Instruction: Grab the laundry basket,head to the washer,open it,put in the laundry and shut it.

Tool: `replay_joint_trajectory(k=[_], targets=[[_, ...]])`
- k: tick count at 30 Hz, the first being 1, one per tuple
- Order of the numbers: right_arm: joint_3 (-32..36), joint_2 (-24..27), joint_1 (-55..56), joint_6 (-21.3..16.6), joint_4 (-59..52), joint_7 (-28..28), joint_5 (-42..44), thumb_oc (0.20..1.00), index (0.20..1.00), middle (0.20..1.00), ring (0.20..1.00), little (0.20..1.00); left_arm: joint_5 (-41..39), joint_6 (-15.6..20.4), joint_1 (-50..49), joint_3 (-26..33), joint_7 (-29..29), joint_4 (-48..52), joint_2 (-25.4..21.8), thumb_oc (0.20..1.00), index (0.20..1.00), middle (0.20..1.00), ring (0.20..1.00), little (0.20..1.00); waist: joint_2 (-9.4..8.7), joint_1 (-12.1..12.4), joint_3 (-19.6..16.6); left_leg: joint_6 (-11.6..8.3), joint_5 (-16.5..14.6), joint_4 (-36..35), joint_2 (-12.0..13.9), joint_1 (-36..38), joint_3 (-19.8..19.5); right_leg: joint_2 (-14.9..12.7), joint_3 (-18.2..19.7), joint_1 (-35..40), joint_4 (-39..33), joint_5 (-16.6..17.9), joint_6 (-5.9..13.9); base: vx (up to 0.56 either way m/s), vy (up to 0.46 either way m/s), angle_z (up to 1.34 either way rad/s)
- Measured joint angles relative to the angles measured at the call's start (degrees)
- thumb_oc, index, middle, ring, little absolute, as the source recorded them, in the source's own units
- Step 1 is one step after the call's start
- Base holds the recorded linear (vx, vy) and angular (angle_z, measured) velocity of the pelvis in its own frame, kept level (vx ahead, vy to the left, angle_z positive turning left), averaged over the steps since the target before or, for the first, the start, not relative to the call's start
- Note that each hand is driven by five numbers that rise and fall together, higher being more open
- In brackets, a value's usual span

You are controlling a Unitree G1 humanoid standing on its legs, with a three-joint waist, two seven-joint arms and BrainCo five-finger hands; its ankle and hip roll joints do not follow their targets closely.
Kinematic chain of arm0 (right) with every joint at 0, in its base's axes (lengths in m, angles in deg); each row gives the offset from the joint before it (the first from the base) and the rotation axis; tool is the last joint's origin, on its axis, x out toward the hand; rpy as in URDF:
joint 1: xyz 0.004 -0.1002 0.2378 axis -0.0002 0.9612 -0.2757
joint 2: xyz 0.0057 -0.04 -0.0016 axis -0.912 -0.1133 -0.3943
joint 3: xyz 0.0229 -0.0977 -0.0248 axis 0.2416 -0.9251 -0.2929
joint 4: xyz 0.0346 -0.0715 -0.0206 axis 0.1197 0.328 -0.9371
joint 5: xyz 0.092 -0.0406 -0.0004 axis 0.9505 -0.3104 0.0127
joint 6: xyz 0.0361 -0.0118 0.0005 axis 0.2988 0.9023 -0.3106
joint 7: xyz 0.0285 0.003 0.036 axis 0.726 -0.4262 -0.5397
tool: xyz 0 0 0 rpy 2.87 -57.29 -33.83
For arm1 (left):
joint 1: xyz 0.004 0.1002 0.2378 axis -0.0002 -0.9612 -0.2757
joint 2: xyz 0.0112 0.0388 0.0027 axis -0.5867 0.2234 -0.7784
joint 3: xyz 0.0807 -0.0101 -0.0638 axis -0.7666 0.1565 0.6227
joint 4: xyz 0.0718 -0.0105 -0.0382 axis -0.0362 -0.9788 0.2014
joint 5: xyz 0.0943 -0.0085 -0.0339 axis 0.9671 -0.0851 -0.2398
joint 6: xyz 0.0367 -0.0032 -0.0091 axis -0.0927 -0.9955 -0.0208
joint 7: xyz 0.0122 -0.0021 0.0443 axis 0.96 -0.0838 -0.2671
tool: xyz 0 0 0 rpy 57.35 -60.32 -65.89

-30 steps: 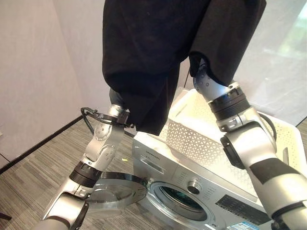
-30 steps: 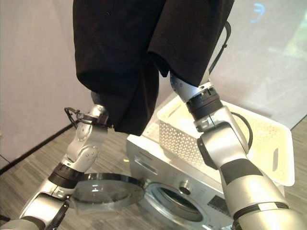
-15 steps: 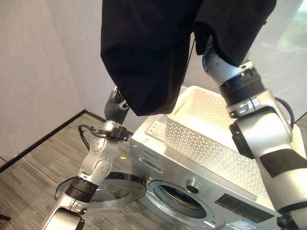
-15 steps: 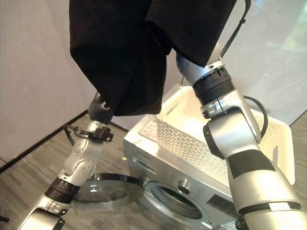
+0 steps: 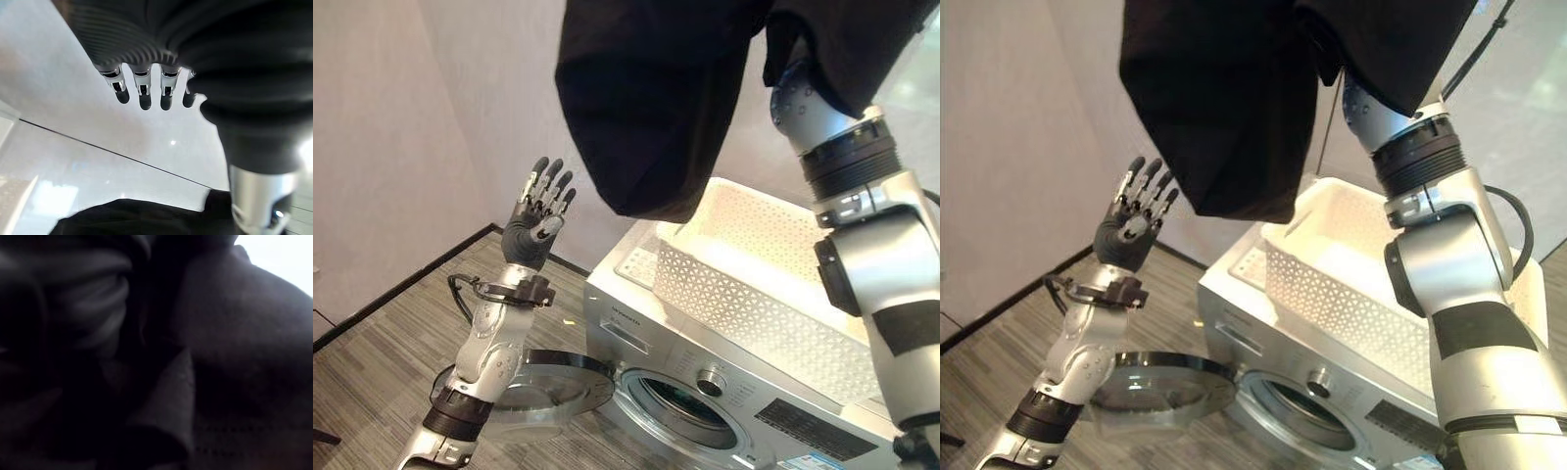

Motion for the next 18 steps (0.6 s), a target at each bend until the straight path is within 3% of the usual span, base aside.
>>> replay_joint_trajectory(k=[10, 18], targets=[[0.01, -0.17, 0.62, 0.50, 3.41, -0.29, -0.57, 0.200, 0.200, 0.200, 0.200, 0.200, -2.48, 0.04, 0.21, -0.80, 1.64, 5.54, -1.17, 1.000, 1.000, 1.000, 1.000, 1.000, 0.47, -0.08, 0.09, 0.02, 0.02, 0.01, -0.17, -0.08, -0.56, -0.20, -0.66, 0.23, 0.00, -0.02, 0.02, 0.00, 0.005, 0.02], [-0.20, -4.77, 1.39, 1.03, 3.52, -0.68, -1.14, 0.200, 0.200, 0.200, 0.200, 0.200, -1.91, 0.04, 3.90, -5.37, 1.19, 5.65, -1.10, 1.000, 1.000, 1.000, 1.000, 1.000, 1.43, -0.09, -0.07, 0.04, 0.03, 0.01, -0.38, -0.11, -0.85, -0.40, -0.83, 0.36, 0.00, -0.02, 0.02, 0.00, 0.004, 0.01]])
